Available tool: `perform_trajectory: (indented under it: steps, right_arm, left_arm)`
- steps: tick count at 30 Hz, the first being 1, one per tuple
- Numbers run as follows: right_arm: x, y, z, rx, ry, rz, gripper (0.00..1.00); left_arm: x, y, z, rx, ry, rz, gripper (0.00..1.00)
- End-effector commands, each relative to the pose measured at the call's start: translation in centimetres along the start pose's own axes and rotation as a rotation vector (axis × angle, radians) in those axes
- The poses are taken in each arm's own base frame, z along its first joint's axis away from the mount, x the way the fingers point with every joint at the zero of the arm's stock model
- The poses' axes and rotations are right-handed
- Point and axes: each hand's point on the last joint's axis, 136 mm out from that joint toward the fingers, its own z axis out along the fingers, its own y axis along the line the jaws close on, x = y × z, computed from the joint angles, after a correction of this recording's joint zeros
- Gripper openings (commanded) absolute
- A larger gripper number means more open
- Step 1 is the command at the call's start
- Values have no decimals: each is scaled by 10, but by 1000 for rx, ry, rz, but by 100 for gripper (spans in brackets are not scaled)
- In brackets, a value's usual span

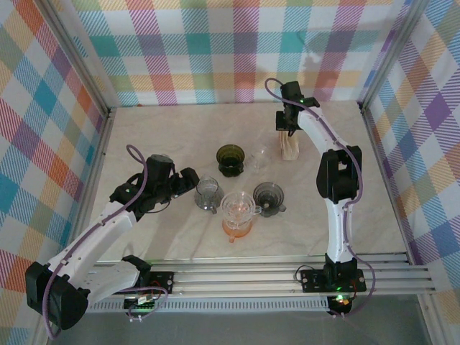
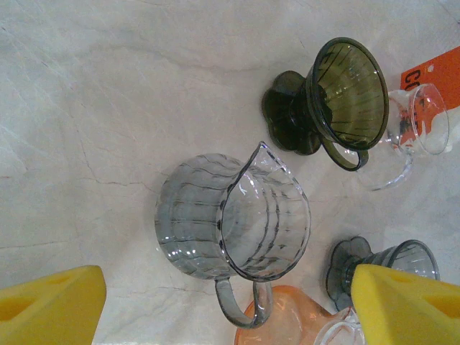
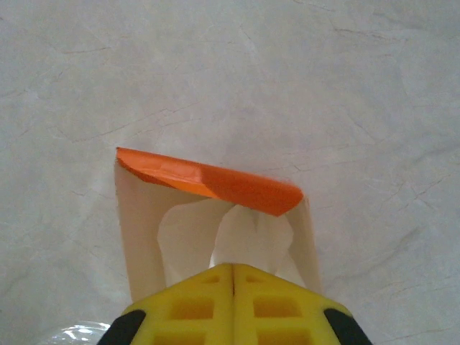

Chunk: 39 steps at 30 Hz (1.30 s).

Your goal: Place the coffee filter in the dripper

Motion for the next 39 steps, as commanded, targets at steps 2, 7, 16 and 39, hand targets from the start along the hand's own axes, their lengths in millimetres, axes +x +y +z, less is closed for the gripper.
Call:
perform_trajectory:
  steps: [2,7,16,39]
  right_arm:
    - [-11,-1,-10,-14,-24,-9,0]
    - [-19,-2,-24,-21,-62,-3,0]
    - [-24,0,-61,-63,-126,28,0]
    - [9,12,-232,-227,-327,4,0]
  left_arm:
    - [0,3,4,-1,1,-2,89]
    - [0,3,4,4,0,-3,89]
    - [1,3,3,11,0,-5,89]
    - [-3,-5,-21,73,-18,14,89]
